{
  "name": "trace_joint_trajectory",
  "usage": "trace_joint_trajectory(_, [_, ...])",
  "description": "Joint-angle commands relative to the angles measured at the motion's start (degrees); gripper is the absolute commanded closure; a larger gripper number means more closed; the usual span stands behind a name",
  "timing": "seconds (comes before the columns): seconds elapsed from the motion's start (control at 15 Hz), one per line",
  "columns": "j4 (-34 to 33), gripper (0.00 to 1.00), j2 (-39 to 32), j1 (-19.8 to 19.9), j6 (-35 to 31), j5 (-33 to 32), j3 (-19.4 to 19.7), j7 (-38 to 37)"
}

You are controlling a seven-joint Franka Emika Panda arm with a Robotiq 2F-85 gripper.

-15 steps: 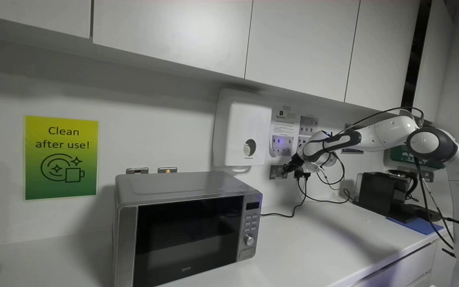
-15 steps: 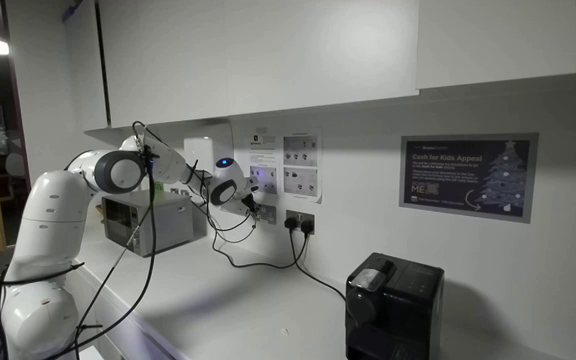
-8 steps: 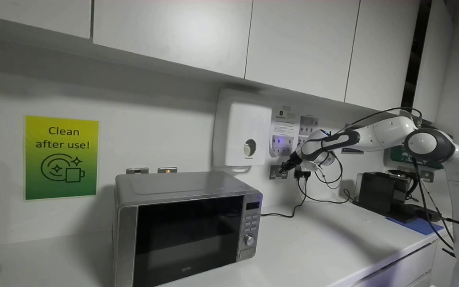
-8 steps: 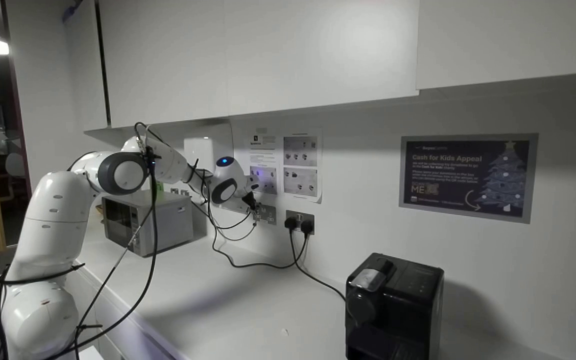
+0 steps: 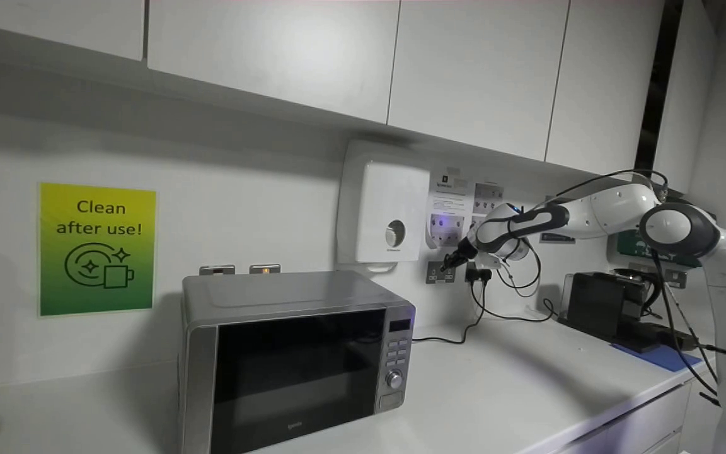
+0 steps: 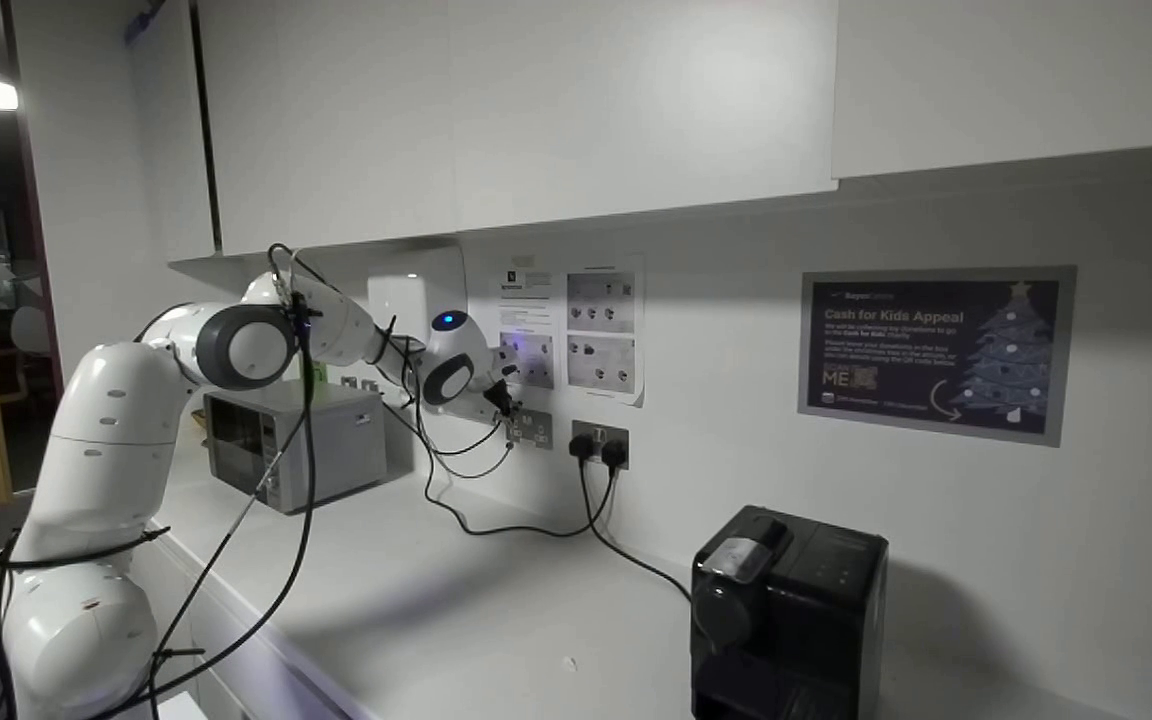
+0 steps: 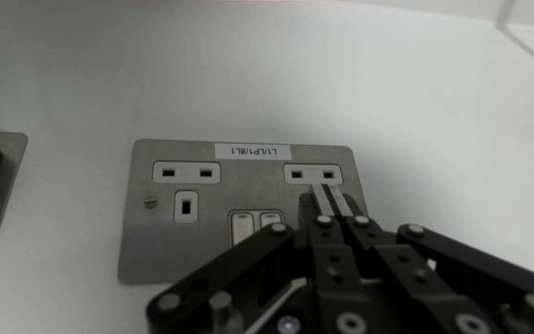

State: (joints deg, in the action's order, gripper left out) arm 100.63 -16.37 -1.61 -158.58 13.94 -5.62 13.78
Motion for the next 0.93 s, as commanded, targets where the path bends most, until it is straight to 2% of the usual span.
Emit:
trace_joint_trajectory(0.0, [-1.92, 1.00, -1.22, 0.57, -2.37, -1.13, -0.61, -1.69])
trace_joint_trajectory(0.87, [-2.88, 1.00, -2.35, -0.63, -4.31, -0.65, 1.53, -1.94])
